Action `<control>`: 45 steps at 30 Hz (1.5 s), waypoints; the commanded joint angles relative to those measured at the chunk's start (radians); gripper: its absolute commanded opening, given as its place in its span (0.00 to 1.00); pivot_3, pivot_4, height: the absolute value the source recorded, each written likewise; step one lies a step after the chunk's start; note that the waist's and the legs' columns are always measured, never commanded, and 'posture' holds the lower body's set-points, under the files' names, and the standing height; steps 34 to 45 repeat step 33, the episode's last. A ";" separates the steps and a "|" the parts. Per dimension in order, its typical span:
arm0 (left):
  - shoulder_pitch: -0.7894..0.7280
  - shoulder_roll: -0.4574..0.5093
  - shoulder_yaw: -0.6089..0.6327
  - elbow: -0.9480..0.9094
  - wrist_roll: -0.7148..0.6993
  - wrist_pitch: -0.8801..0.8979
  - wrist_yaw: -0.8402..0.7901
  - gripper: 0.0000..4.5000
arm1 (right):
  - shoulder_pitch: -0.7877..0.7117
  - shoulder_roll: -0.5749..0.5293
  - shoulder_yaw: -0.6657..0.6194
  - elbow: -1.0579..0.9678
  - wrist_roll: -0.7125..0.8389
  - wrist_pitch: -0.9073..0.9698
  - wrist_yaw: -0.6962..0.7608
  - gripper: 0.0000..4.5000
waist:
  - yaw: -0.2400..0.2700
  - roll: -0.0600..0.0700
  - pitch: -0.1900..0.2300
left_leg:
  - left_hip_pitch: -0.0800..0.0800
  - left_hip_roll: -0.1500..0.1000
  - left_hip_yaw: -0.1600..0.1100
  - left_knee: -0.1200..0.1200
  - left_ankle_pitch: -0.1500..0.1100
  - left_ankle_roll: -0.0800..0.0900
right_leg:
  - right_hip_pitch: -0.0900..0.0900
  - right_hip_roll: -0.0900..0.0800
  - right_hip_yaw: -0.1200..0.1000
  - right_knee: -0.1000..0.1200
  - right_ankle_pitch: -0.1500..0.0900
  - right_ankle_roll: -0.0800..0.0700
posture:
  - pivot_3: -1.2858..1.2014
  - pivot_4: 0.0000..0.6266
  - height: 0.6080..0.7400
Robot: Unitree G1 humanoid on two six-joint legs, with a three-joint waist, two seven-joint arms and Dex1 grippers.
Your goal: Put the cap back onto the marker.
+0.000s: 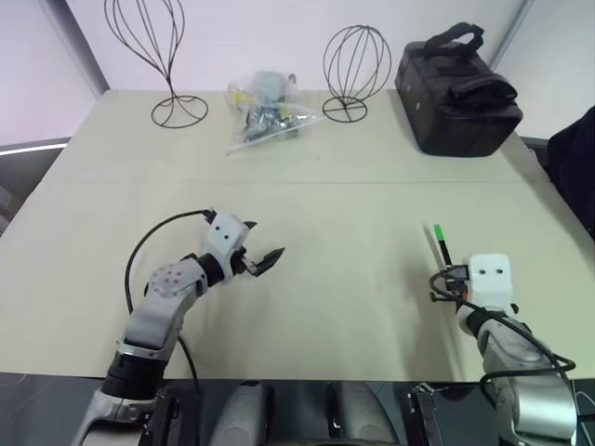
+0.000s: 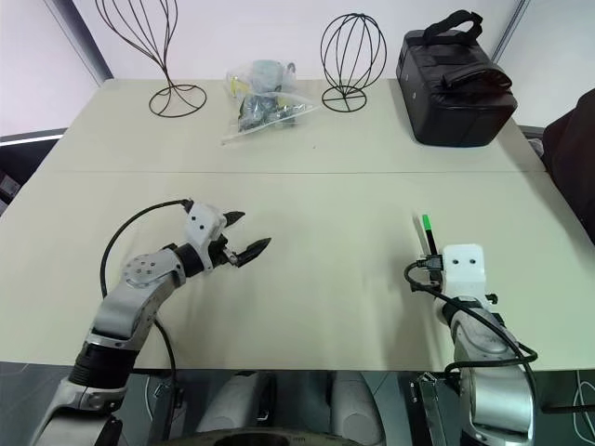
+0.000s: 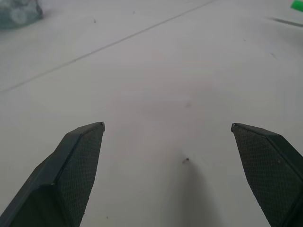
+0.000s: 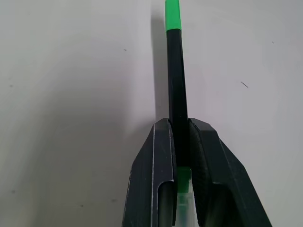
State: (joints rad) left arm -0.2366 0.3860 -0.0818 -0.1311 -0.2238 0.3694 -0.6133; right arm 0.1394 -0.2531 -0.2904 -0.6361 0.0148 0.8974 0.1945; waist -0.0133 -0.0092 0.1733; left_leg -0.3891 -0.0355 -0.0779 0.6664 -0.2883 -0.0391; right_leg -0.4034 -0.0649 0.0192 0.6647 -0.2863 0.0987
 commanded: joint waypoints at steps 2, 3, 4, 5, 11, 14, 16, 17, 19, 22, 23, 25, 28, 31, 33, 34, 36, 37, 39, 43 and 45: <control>-0.002 -0.006 0.010 -0.040 -0.012 0.006 0.012 1.00 | -0.005 -0.007 -0.019 0.006 0.020 -0.039 0.000 0.10 | 0.000 0.000 0.000 | 0.000 0.000 0.000 0.000 0.000 0.000 | 0.000 0.000 0.000 0.000 0.000 0.000 | 0.52 0.24 1.00; -0.001 -0.007 0.004 -0.045 -0.013 0.011 0.012 1.00 | -0.006 -0.008 -0.018 0.011 0.022 -0.042 -0.001 0.21 | 0.000 0.000 0.000 | 0.000 0.000 0.000 0.000 0.000 0.000 | 0.000 0.000 0.000 0.000 0.000 0.000 | 0.52 0.24 1.00; -0.001 -0.009 -0.001 -0.052 -0.013 0.017 0.014 1.00 | -0.007 -0.009 -0.017 0.016 0.023 -0.045 -0.001 0.28 | 0.000 0.000 0.000 | 0.000 0.000 0.000 0.000 0.000 0.000 | 0.000 0.000 0.000 0.000 0.000 0.000 | 0.52 0.24 1.00; 0.000 -0.012 -0.004 -0.059 -0.015 0.027 0.015 1.00 | -0.008 -0.009 -0.016 0.020 0.024 -0.048 -0.002 0.39 | 0.000 0.000 0.000 | 0.000 0.000 0.000 0.000 0.000 0.000 | 0.000 0.000 0.000 0.000 0.000 0.000 | 0.52 0.24 1.00; -0.012 -0.013 -0.011 -0.091 -0.017 0.060 0.013 1.00 | -0.008 -0.016 -0.023 0.005 0.034 -0.035 0.004 0.97 | -0.002 0.000 0.000 | 0.000 0.000 0.000 0.000 0.000 0.000 | 0.000 0.000 0.000 0.000 0.000 0.000 | 0.52 0.24 1.00; -0.036 0.010 -0.007 -0.054 -0.008 0.001 -0.030 1.00 | 0.019 -0.074 -0.037 -0.090 0.029 -0.013 0.034 0.97 | 0.000 0.001 0.001 | 0.000 0.000 0.000 0.000 0.000 0.000 | 0.000 0.000 0.000 0.000 0.000 0.000 | 0.52 0.24 1.00; -0.046 0.024 -0.003 -0.022 0.010 -0.054 -0.042 1.00 | 0.039 -0.139 -0.034 -0.179 0.043 0.010 0.080 0.97 | 0.001 0.001 0.001 | 0.000 0.000 0.000 0.000 0.000 0.000 | 0.000 0.000 0.000 0.000 0.000 0.000 | 0.52 0.24 1.00; -0.050 0.028 -0.001 -0.005 0.017 -0.076 -0.042 1.00 | 0.044 -0.165 -0.028 -0.213 0.052 0.020 0.099 0.97 | 0.002 0.001 0.000 | 0.000 0.000 0.001 0.000 0.000 0.000 | 0.000 0.000 0.000 0.000 0.000 0.000 | 0.52 0.24 1.00; -0.052 0.021 0.008 0.015 0.021 -0.112 -0.027 1.00 | 0.056 -0.227 -0.011 -0.284 0.053 0.027 0.130 0.97 | 0.001 0.001 0.000 | 0.000 0.000 0.000 0.000 0.000 0.000 | 0.000 0.000 0.000 -0.001 0.000 0.000 | 0.52 0.24 1.00; -0.045 0.000 0.007 0.007 0.020 -0.126 -0.007 1.00 | 0.075 -0.259 0.023 -0.355 0.071 0.035 0.155 0.97 | 0.002 0.001 0.000 | 0.000 0.000 0.000 0.000 0.000 0.000 | 0.001 0.000 0.000 -0.001 0.000 0.000 | 0.52 0.24 1.00; -0.038 -0.007 0.004 -0.009 0.017 -0.123 -0.002 1.00 | 0.085 -0.262 0.046 -0.382 0.087 0.028 0.164 0.97 | 0.002 0.001 0.000 | 0.000 0.000 0.000 0.000 0.000 0.000 | 0.001 0.000 0.000 -0.001 0.000 0.000 | 0.52 0.24 1.00; -0.021 -0.013 0.002 -0.031 0.007 -0.119 -0.004 1.00 | 0.116 -0.281 0.088 -0.408 0.112 -0.023 0.182 0.97 | 0.001 0.001 0.000 | 0.000 0.000 0.000 0.000 0.000 0.000 | 0.001 0.000 0.000 -0.001 0.000 0.000 | 0.52 0.24 1.00; 0.004 -0.004 0.013 -0.048 -0.012 -0.129 -0.026 1.00 | 0.199 -0.321 0.126 -0.411 0.140 -0.142 0.201 0.97 | 0.002 0.001 0.001 | 0.000 0.000 0.000 0.000 0.000 0.000 | 0.001 0.000 0.000 -0.002 0.000 0.000 | 0.52 0.24 1.00; 0.015 0.007 0.030 -0.054 -0.026 -0.131 -0.034 1.00 | 0.258 -0.322 0.117 -0.411 0.165 -0.204 0.180 0.97 | 0.002 0.000 0.000 | 0.000 0.000 0.000 0.000 0.000 0.000 | 0.001 0.000 0.000 -0.002 0.000 0.000 | 0.52 0.24 1.00; 0.021 0.011 0.042 -0.065 -0.040 -0.127 -0.038 1.00 | 0.285 -0.323 0.110 -0.411 0.179 -0.240 0.166 0.97 | 0.003 0.000 0.000 | 0.001 0.000 0.000 0.000 0.000 0.000 | 0.002 -0.001 0.000 -0.002 0.000 0.000 | 0.52 0.24 1.00; 0.021 0.011 0.042 -0.065 -0.040 -0.127 -0.038 1.00 | 0.285 -0.323 0.110 -0.411 0.179 -0.240 0.166 0.97 | 0.003 0.000 0.000 | 0.001 0.000 0.000 0.000 0.000 0.000 | 0.002 -0.001 0.000 -0.002 0.000 0.000 | 0.52 0.24 1.00; 0.021 0.011 0.042 -0.065 -0.040 -0.127 -0.038 1.00 | 0.285 -0.323 0.110 -0.411 0.179 -0.240 0.166 0.97 | 0.003 0.000 0.000 | 0.001 0.000 0.000 0.000 0.000 0.000 | 0.002 -0.001 0.000 -0.002 0.000 0.000 | 0.52 0.24 1.00; 0.021 0.011 0.042 -0.065 -0.040 -0.127 -0.038 1.00 | 0.285 -0.323 0.110 -0.411 0.179 -0.240 0.166 0.97 | 0.003 0.000 0.000 | 0.001 0.000 0.000 0.000 0.000 0.000 | 0.002 -0.001 0.000 -0.002 0.000 0.000 | 0.52 0.24 1.00; 0.021 0.011 0.042 -0.065 -0.040 -0.127 -0.038 1.00 | 0.285 -0.323 0.110 -0.411 0.179 -0.240 0.166 0.97 | 0.003 0.000 0.000 | 0.001 0.000 0.000 0.000 0.000 0.000 | 0.002 -0.001 0.000 -0.002 0.000 0.000 | 0.52 0.24 1.00; 0.021 0.011 0.042 -0.065 -0.040 -0.127 -0.038 1.00 | 0.285 -0.323 0.110 -0.411 0.179 -0.240 0.166 0.97 | 0.003 0.000 0.000 | 0.001 0.000 0.000 0.000 0.000 0.000 | 0.002 -0.001 0.000 -0.002 0.000 0.000 | 0.52 0.24 1.00; 0.021 0.011 0.042 -0.065 -0.040 -0.127 -0.038 1.00 | 0.285 -0.323 0.110 -0.411 0.179 -0.240 0.166 0.97 | 0.003 0.000 0.000 | 0.001 0.000 0.000 0.000 0.000 0.000 | 0.002 -0.001 0.000 -0.002 0.000 0.000 | 0.52 0.24 1.00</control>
